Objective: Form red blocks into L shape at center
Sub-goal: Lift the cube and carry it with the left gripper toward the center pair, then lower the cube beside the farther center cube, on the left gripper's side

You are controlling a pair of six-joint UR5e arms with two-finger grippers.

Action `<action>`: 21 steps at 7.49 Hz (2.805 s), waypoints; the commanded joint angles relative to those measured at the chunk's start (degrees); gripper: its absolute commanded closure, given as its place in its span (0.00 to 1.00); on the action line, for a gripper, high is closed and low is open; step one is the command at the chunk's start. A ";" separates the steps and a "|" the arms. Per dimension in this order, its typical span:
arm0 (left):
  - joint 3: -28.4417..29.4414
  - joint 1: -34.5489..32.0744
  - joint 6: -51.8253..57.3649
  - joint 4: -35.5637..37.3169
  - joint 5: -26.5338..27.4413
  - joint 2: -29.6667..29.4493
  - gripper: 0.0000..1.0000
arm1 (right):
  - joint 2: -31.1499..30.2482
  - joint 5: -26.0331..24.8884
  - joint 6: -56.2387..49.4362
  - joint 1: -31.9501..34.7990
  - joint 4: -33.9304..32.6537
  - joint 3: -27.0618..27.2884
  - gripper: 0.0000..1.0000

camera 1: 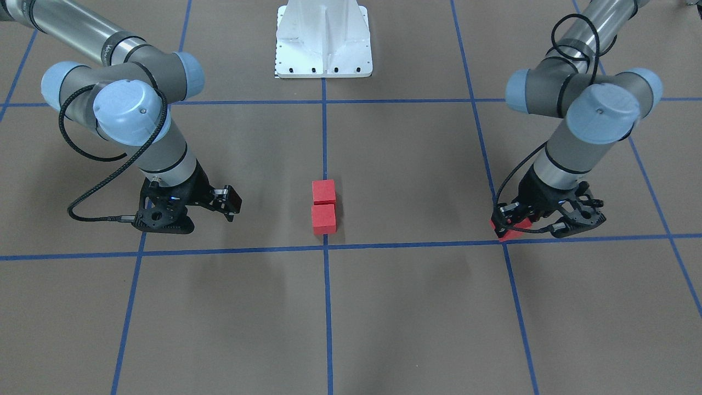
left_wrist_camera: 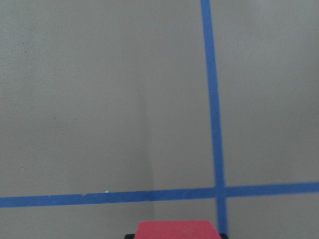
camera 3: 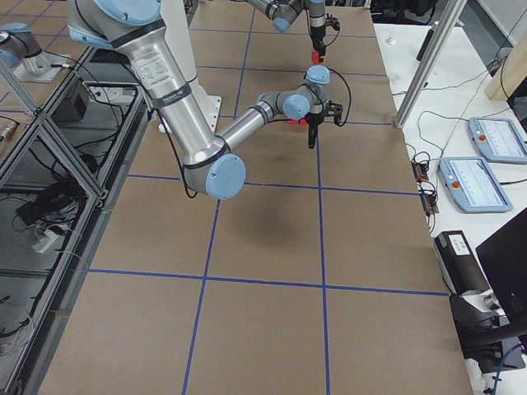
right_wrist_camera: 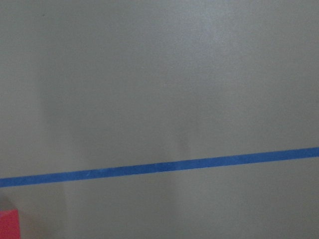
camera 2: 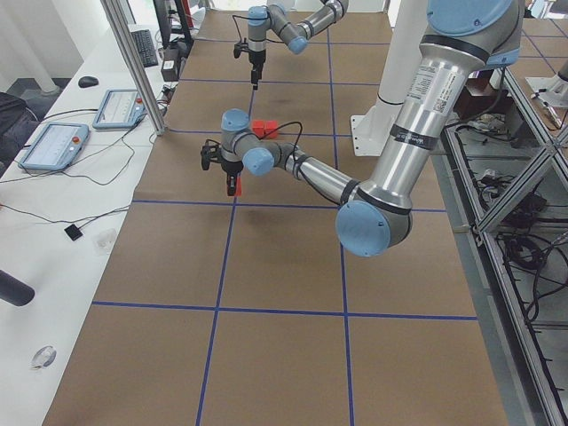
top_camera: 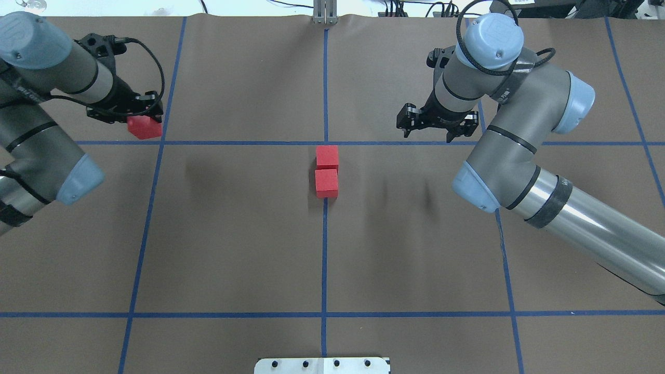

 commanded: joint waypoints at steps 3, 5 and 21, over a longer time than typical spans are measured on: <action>10.88 9.67 -41.10 12.32 10.55 -19.88 1.00 | -9.64 0.61 -16.15 6.64 0.03 2.75 0.01; 11.32 12.05 -51.76 18.49 10.85 -22.89 1.00 | -11.94 3.14 -21.87 7.97 0.03 3.46 0.01; 21.95 15.66 -69.12 17.29 6.90 -28.96 1.00 | -19.68 10.28 -38.87 18.35 -0.06 7.24 0.01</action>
